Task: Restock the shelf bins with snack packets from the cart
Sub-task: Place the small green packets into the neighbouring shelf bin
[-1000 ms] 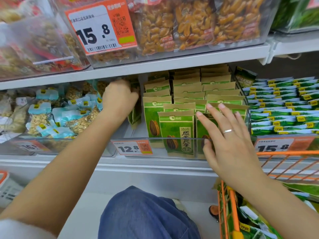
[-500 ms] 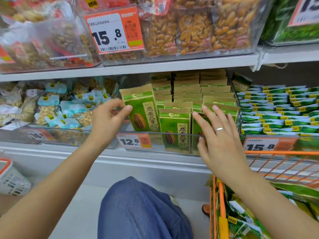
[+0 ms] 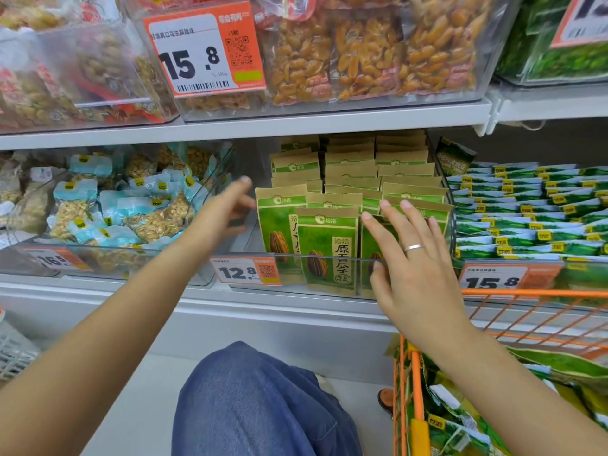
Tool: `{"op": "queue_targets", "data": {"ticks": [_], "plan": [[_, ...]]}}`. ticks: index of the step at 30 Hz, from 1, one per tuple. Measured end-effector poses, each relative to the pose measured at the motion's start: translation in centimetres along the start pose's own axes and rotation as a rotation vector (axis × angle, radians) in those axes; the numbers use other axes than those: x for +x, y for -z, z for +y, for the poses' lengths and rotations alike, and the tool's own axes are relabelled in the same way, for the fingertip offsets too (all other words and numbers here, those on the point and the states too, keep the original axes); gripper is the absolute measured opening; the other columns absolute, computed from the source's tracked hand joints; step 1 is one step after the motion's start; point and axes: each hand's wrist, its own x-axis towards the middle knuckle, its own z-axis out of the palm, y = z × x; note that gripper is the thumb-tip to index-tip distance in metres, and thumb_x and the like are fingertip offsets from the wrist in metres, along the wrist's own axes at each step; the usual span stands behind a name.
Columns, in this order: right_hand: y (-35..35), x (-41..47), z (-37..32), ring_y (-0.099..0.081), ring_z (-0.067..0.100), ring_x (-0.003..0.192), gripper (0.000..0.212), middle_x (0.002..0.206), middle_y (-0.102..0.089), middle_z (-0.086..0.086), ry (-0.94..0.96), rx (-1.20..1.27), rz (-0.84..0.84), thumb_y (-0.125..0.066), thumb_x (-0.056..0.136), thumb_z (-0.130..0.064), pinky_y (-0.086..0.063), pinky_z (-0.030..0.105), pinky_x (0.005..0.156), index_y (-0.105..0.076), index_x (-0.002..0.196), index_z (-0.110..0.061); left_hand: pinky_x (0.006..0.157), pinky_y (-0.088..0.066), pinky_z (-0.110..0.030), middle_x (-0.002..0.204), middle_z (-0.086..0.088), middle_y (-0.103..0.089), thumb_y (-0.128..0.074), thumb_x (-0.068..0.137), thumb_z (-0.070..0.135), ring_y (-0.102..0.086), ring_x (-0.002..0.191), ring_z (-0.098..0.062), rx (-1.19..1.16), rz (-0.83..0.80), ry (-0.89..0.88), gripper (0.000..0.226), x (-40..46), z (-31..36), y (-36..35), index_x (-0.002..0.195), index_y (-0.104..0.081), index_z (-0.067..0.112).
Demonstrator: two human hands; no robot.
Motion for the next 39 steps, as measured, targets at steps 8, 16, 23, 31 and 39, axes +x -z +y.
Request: {"op": "queue_targets", "data": {"ticks": [8, 16, 23, 31, 39], "plan": [[-0.2, 0.1, 0.2, -0.027, 0.029, 0.141, 0.054, 0.146, -0.042, 0.011, 0.009, -0.004, 0.020, -0.039, 0.087, -0.017, -0.017, 0.050, 0.116, -0.042, 0.141, -0.016, 0.075, -0.050, -0.045, 0.084, -0.021, -0.073, -0.032, 0.090, 0.072, -0.069, 0.080, -0.036, -0.682, -0.077, 0.498, 0.073, 7.3, 0.9, -4.3, 0.098, -0.064, 0.008], [-0.3, 0.3, 0.3, -0.027, 0.029, 0.140, 0.055, 0.146, -0.042, 0.011, 0.012, -0.006, 0.020, -0.044, 0.085, -0.015, -0.017, 0.049, 0.116, -0.041, 0.141, -0.016, 0.104, -0.042, -0.050, 0.132, -0.016, -0.059, -0.046, 0.087, 0.068, -0.055, 0.123, -0.035, -0.723, -0.239, 0.418, 0.068, 7.0, 1.0, -4.6, 0.125, -0.062, 0.013], [-0.3, 0.1, 0.2, -0.027, 0.029, 0.140, 0.057, 0.146, -0.041, 0.011, 0.015, -0.013, 0.013, -0.048, 0.084, -0.013, -0.018, 0.050, 0.116, -0.043, 0.141, -0.015, 0.078, -0.053, -0.038, 0.099, -0.015, -0.069, -0.025, 0.100, 0.056, -0.066, 0.087, -0.029, -0.518, -0.133, 0.344, 0.059, 6.0, 2.7, -1.2, 0.112, -0.059, 0.010], [-0.1, 0.3, 0.3, -0.024, 0.029, 0.142, 0.055, 0.147, -0.041, 0.012, 0.005, -0.025, -0.016, -0.042, 0.086, -0.016, -0.012, 0.048, 0.117, -0.042, 0.141, -0.015, 0.081, -0.052, -0.041, 0.120, -0.018, -0.066, -0.034, 0.102, 0.040, -0.066, 0.106, -0.032, -0.538, -0.150, 0.303, 0.048, 1.3, 3.5, -4.1, 0.127, -0.057, 0.007], [3.5, 0.6, 2.7, -0.019, 0.025, 0.145, 0.058, 0.153, -0.032, 0.009, -0.147, 0.079, 0.027, -0.049, 0.086, -0.017, -0.007, 0.039, 0.120, -0.039, 0.143, -0.015, 0.108, -0.035, -0.035, 0.136, -0.001, -0.051, -0.056, 0.091, 0.035, -0.047, 0.125, -0.016, -0.313, 0.365, -0.048, 0.054, -2.8, 3.4, -4.1, 0.139, -0.043, 0.014]]}}
